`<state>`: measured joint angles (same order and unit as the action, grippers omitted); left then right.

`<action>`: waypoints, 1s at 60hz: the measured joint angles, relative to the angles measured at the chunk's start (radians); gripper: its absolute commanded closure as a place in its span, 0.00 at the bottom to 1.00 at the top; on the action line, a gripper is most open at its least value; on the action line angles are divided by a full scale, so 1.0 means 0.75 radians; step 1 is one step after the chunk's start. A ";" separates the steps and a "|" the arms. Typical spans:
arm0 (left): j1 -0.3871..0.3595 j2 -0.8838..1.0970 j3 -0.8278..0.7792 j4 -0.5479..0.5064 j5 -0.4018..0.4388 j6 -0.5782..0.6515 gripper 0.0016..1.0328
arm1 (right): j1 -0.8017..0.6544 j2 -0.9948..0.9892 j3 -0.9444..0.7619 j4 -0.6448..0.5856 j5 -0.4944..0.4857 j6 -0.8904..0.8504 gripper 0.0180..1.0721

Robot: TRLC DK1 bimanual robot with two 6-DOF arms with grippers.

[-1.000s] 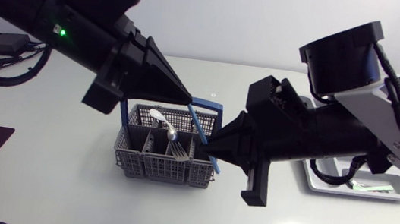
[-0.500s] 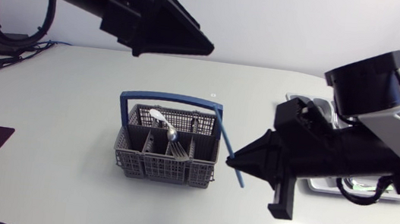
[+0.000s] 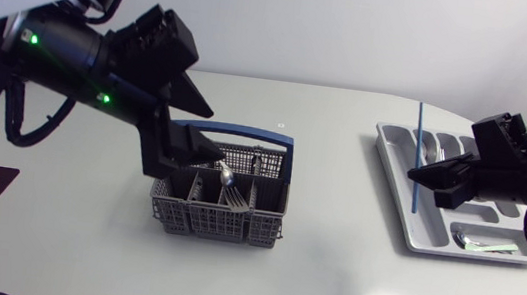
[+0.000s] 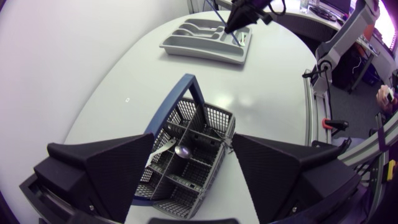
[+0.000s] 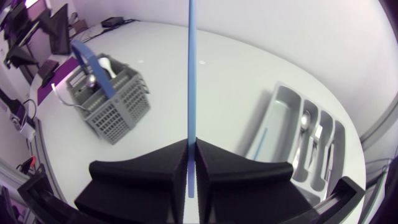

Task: Unload the cutlery basket into the drawer organizer.

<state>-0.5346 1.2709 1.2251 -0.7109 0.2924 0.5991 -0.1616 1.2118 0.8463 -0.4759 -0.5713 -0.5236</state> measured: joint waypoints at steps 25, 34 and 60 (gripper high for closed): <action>-0.005 -0.165 -0.397 0.215 -0.024 0.072 0.16 | -0.171 0.551 0.184 0.182 0.262 0.131 0.94; -0.005 -0.199 -0.493 0.293 -0.012 0.117 0.20 | -0.171 0.647 0.199 0.187 0.306 0.182 0.93; 0.021 -0.206 -0.683 0.623 0.159 0.123 0.27 | -0.167 0.761 0.218 0.183 0.344 0.211 0.22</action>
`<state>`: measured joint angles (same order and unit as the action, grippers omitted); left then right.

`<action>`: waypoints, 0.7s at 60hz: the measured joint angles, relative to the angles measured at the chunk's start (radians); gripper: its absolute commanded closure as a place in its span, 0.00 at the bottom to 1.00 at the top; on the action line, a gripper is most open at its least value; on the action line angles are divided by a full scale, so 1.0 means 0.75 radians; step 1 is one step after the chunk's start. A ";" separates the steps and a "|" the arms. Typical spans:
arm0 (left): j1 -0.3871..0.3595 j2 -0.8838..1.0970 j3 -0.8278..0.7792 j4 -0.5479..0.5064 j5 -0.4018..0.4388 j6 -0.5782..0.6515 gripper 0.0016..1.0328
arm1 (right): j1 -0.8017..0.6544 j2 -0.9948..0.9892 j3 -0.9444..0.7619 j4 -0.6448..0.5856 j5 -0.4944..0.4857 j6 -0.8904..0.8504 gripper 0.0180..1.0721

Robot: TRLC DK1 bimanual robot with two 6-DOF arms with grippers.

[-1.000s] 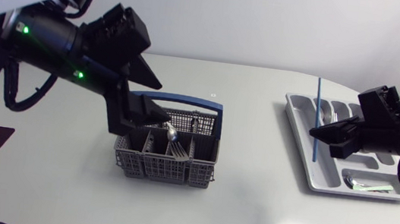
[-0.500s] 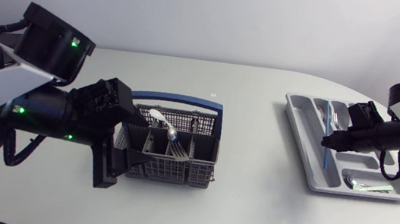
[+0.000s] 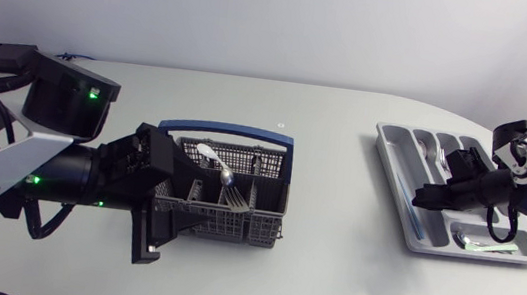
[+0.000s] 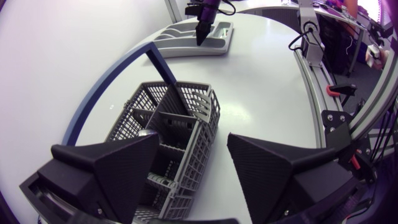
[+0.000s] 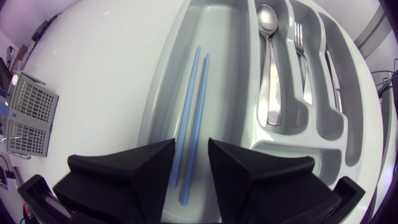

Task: Unload the cutlery basket into the drawer organizer.

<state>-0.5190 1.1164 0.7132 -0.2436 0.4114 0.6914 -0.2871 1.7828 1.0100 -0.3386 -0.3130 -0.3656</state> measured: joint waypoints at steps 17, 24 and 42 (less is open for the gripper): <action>0.141 0.147 0.000 0.075 0.309 -0.013 0.42 | 0.042 -0.038 -0.007 -0.008 0.020 0.020 0.17; 0.160 0.218 0.009 0.079 0.390 -0.013 0.45 | 0.093 -0.094 -0.020 -0.028 0.021 0.040 0.17; 0.150 0.328 0.113 0.084 0.538 -0.024 0.69 | 0.200 -0.159 -0.055 -0.038 0.067 0.097 0.17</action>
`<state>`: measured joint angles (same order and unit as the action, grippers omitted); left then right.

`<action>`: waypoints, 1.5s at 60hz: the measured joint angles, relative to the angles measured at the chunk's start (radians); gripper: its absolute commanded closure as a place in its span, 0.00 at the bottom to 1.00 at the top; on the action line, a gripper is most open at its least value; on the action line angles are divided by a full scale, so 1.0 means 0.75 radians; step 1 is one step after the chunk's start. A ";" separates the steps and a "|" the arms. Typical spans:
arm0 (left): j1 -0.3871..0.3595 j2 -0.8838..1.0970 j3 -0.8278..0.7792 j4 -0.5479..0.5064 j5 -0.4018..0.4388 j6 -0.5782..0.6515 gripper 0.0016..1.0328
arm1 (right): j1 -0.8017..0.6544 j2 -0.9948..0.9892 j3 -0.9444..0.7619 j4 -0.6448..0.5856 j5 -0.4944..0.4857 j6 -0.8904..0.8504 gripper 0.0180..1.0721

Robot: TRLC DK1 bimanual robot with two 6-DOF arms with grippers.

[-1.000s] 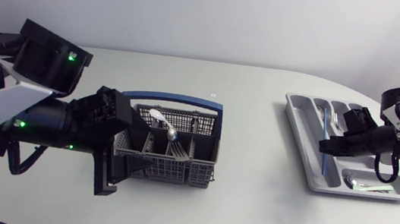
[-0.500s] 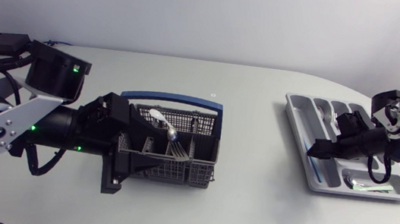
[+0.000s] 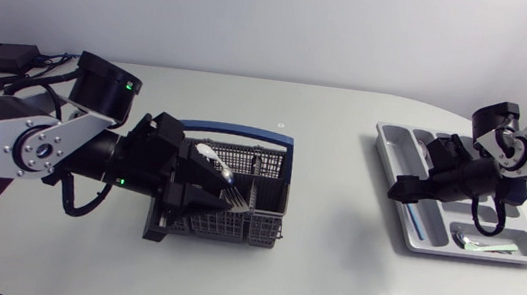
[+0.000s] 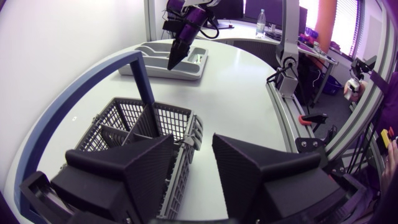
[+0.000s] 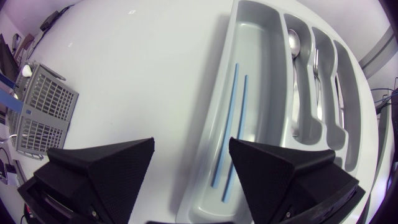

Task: Unload the cutlery basket into the drawer organizer.

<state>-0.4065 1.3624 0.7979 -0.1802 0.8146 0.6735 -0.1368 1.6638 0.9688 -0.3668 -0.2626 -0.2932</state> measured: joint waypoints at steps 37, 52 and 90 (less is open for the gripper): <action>-0.055 0.128 0.090 -0.002 0.083 -0.142 0.97 | 0.024 -0.005 -0.079 0.040 0.008 0.003 0.15; -0.019 0.140 0.167 -0.003 0.188 -0.283 0.97 | 0.024 -0.025 -0.116 0.045 0.008 0.003 0.15; 0.065 0.079 0.414 -0.200 0.447 -0.665 0.97 | 0.178 -0.321 -0.186 0.005 0.007 0.003 0.14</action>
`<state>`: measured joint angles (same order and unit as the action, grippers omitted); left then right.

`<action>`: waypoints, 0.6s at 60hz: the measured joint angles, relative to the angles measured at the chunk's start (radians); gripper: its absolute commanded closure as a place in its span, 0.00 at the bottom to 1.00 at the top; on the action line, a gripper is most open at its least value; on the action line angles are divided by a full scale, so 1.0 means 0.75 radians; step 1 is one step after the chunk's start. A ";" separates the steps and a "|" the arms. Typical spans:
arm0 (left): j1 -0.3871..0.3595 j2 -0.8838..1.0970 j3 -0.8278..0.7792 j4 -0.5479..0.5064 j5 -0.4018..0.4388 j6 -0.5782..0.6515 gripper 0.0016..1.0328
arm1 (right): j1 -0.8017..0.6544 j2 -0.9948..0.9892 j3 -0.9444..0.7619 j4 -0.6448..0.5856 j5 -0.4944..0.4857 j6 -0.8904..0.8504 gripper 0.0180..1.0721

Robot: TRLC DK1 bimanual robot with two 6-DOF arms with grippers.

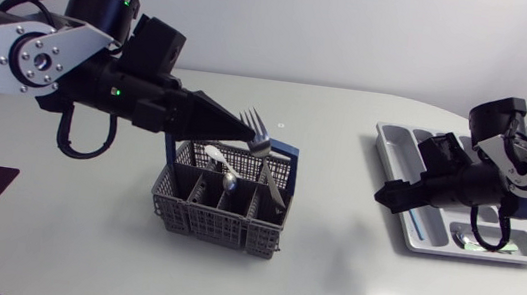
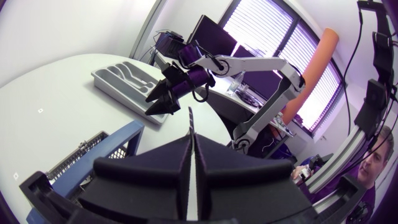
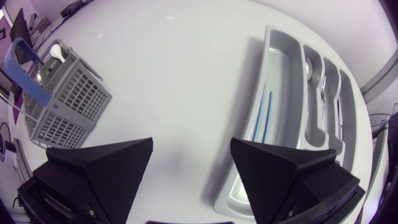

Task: Unload the cutlery basket into the drawer organizer.

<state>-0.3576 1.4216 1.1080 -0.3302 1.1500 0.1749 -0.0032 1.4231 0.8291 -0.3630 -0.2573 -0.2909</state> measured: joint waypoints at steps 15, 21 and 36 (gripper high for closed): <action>0.006 -0.033 0.036 -0.090 0.033 -0.059 0.97 | 0.222 -0.334 -0.068 -0.070 -0.134 -0.015 0.14; 0.012 -0.072 0.043 -0.113 0.033 -0.059 0.97 | 0.336 -0.449 -0.067 -0.101 -0.219 -0.048 0.14; -0.051 -0.146 0.043 -0.196 0.032 -0.024 0.97 | 0.621 -0.486 -0.057 -0.140 -0.361 -0.176 0.15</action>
<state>-0.3962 1.3121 1.1400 -0.4770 1.1740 0.1566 0.4622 1.0584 0.7860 -0.4683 -0.5278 -0.4229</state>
